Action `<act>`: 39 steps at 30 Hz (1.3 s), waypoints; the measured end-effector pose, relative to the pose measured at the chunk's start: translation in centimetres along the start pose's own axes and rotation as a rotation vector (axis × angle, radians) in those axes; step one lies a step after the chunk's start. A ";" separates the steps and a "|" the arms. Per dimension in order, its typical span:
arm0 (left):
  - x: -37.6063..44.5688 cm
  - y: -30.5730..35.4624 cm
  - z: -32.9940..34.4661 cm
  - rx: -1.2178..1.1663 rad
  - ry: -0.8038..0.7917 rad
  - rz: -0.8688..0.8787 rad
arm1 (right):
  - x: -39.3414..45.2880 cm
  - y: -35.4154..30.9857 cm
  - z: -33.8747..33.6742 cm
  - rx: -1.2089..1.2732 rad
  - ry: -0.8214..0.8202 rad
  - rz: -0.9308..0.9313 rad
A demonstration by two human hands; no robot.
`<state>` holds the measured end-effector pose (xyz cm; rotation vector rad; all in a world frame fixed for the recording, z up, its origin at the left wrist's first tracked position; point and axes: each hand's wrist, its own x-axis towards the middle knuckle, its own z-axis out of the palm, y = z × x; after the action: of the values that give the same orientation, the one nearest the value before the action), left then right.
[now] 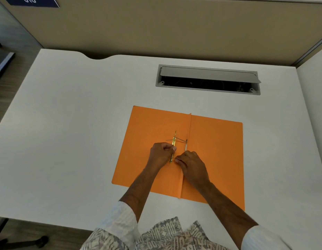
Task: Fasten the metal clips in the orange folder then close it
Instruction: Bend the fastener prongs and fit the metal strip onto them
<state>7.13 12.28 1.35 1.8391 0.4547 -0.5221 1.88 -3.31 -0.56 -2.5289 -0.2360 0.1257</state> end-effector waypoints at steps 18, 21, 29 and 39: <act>-1.9 0.9 2.5 0.103 0.056 0.027 | -1.2 0.7 -0.8 0.282 0.131 0.112; -2.3 1.3 3.0 0.140 0.092 0.041 | -1.4 0.9 -0.8 0.300 0.145 0.183; -2.9 2.3 4.8 0.316 0.131 0.051 | 0.0 2.1 -1.4 0.316 0.076 0.161; -3.3 3.0 5.8 0.757 0.099 0.237 | 1.7 3.6 -2.6 0.247 0.074 0.150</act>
<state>5.31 5.69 3.84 2.6117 0.0901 -0.4729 4.46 -7.32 -0.50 -2.2981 -0.0003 0.1128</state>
